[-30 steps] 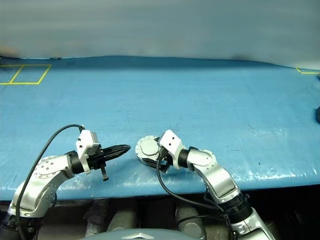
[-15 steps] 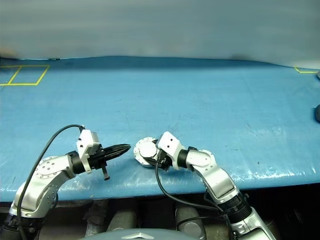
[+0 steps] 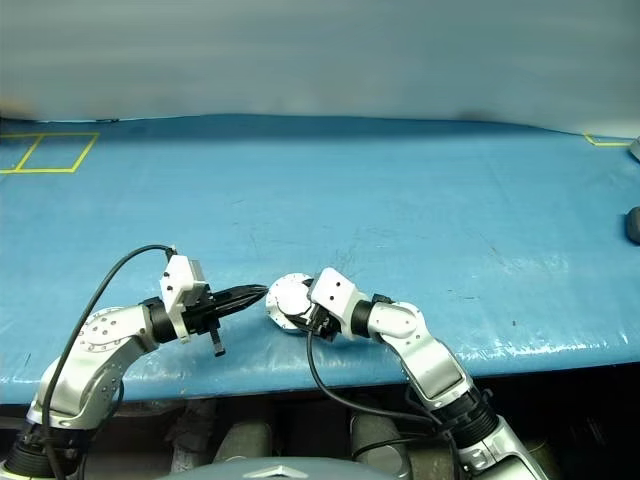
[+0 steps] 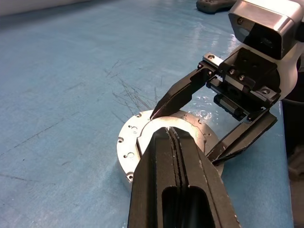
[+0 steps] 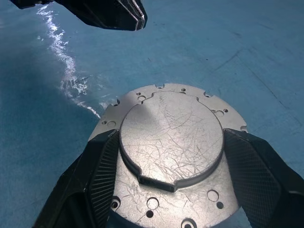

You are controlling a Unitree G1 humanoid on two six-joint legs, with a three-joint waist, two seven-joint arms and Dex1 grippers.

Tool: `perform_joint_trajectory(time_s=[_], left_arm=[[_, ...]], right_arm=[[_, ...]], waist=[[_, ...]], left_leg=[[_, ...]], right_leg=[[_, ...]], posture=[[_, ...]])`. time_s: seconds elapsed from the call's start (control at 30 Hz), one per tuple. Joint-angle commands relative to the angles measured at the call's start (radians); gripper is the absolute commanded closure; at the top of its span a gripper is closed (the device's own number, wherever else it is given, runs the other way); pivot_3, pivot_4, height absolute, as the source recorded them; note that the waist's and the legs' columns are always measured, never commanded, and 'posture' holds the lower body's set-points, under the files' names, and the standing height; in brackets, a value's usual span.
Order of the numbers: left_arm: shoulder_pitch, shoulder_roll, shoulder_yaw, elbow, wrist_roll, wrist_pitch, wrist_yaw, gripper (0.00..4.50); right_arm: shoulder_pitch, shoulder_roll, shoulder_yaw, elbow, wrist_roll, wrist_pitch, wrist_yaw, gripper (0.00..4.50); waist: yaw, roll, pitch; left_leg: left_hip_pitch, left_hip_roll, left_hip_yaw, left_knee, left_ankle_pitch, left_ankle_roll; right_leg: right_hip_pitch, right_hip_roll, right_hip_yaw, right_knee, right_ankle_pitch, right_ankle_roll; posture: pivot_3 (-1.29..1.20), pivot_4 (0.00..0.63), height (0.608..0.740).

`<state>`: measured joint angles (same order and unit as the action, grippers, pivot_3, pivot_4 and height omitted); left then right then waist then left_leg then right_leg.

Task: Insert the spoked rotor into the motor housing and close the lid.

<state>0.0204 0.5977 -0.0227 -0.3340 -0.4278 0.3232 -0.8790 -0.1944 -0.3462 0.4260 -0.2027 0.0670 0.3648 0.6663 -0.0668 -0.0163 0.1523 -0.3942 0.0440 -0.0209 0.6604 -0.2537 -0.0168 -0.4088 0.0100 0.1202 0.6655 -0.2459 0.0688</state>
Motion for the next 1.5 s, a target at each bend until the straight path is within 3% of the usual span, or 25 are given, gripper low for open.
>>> perform_joint_trajectory(time_s=[0.03,0.4,0.87,1.0,1.37,1.5], left_arm=[[-0.016,0.000,-0.019,0.005,0.033,-0.012,0.007,4.50],[-0.051,-0.062,-0.070,0.116,0.068,0.015,0.036,4.50],[-0.117,-0.059,-0.205,0.251,0.237,-0.048,0.017,4.50],[-0.110,-0.063,-0.215,0.250,0.240,-0.053,0.006,4.50],[-0.124,-0.068,-0.212,0.267,0.250,-0.071,-0.010,4.50],[-0.124,-0.066,-0.211,0.269,0.250,-0.076,-0.016,4.50]], right_arm=[[0.032,-0.020,-0.011,0.044,-0.026,0.031,-0.019,1.41],[0.050,-0.020,-0.028,-0.002,-0.009,0.056,-0.021,1.41],[0.075,-0.023,-0.052,-0.042,0.037,0.083,-0.003,1.41],[0.084,-0.019,-0.063,-0.060,0.042,0.086,-0.013,0.02],[0.104,0.039,-0.185,-0.223,0.176,0.126,-0.051,0.02],[0.131,0.102,-0.327,-0.284,0.360,0.210,-0.088,0.02]], waist=[[0.001,0.000,0.000],[0.007,-0.001,-0.001],[0.032,0.001,-0.007],[0.034,0.002,-0.008],[0.038,0.002,-0.008],[0.041,0.002,-0.008]], left_leg=[[0.000,0.000,0.000,0.000,0.000,0.000],[-0.001,-0.001,0.000,0.000,0.000,0.000],[0.001,-0.002,-0.001,0.002,0.000,0.000],[0.001,-0.002,-0.001,0.001,0.000,0.000],[0.000,-0.002,-0.001,0.001,0.000,0.000],[0.000,-0.002,-0.002,0.001,0.000,0.000]], right_leg=[[0.000,0.000,0.000,0.000,0.000,-0.001],[0.000,0.000,0.000,0.000,-0.001,-0.003],[0.004,-0.001,0.000,-0.002,-0.002,-0.003],[0.005,-0.001,0.000,-0.003,-0.002,-0.003],[0.004,-0.001,0.000,-0.004,-0.002,-0.003],[0.004,-0.001,0.000,-0.004,-0.002,-0.003]], posture=[[0.00,0.150,0.740],[0.00,0.150,0.740],[0.00,0.150,0.740],[0.00,0.150,0.740],[0.00,0.150,0.740],[0.00,0.150,0.740]])
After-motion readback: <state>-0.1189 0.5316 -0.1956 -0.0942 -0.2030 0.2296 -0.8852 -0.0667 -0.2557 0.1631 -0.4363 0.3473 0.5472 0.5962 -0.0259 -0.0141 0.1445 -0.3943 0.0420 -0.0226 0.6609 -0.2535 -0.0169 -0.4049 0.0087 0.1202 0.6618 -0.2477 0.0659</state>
